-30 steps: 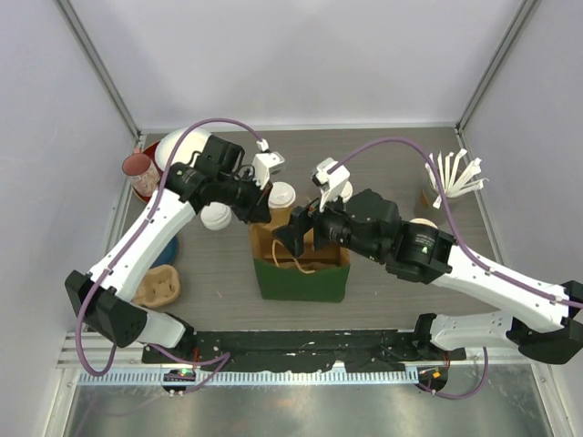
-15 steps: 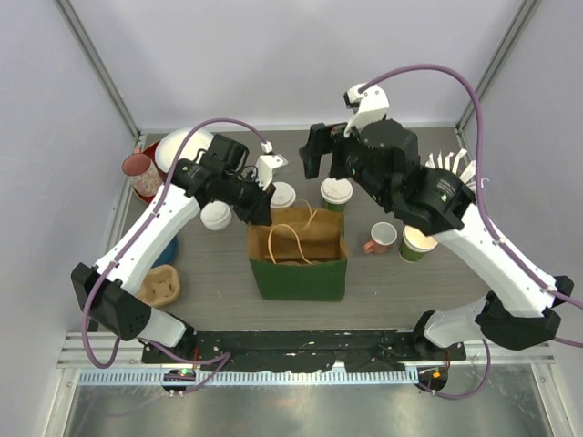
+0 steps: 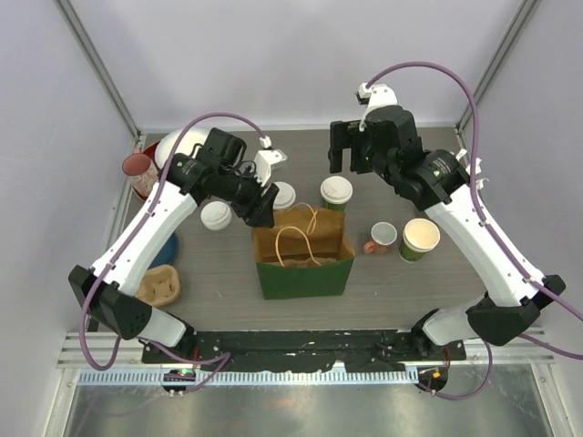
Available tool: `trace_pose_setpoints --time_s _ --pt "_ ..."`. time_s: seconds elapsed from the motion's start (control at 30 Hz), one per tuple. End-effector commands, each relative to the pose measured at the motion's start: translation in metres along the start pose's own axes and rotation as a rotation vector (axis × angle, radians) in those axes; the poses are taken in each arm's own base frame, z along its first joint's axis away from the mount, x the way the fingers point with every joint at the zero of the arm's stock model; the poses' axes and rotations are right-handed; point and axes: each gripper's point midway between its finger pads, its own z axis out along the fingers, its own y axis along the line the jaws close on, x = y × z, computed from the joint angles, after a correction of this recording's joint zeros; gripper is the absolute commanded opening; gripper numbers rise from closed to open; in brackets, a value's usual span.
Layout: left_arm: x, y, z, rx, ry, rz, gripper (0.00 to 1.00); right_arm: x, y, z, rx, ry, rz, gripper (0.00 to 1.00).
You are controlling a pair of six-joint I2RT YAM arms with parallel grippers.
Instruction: Pack the takeout coffee
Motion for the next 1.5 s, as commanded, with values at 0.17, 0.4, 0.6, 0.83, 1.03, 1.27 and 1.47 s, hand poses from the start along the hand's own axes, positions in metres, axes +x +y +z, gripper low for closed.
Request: trace_pose_setpoints --time_s 0.17,0.4,0.6,0.83,1.03,1.27,1.47 --pt "-0.020 -0.013 -0.024 0.001 -0.049 0.039 0.66 0.020 -0.058 0.009 0.046 0.053 0.058 1.00" --pt "-0.026 -0.009 -0.044 -0.067 -0.014 0.017 0.73 0.049 -0.088 0.025 0.020 0.079 0.143 0.96" --pt "-0.017 -0.003 -0.064 -0.152 0.030 0.033 0.77 0.063 -0.091 0.041 -0.046 0.099 0.143 0.77" --pt "0.006 0.025 -0.076 -0.191 0.027 -0.109 0.79 0.062 -0.066 0.035 -0.218 0.101 0.052 0.72" --pt "0.025 0.036 -0.080 -0.210 0.032 -0.191 0.79 0.058 -0.060 0.033 -0.255 0.083 0.023 0.72" --pt "0.035 0.042 -0.090 -0.245 -0.004 -0.238 0.79 0.061 -0.052 0.031 -0.312 0.080 0.010 0.72" --pt "0.042 0.035 -0.097 -0.250 0.006 -0.204 0.79 0.046 -0.051 0.028 -0.321 0.020 -0.036 0.75"
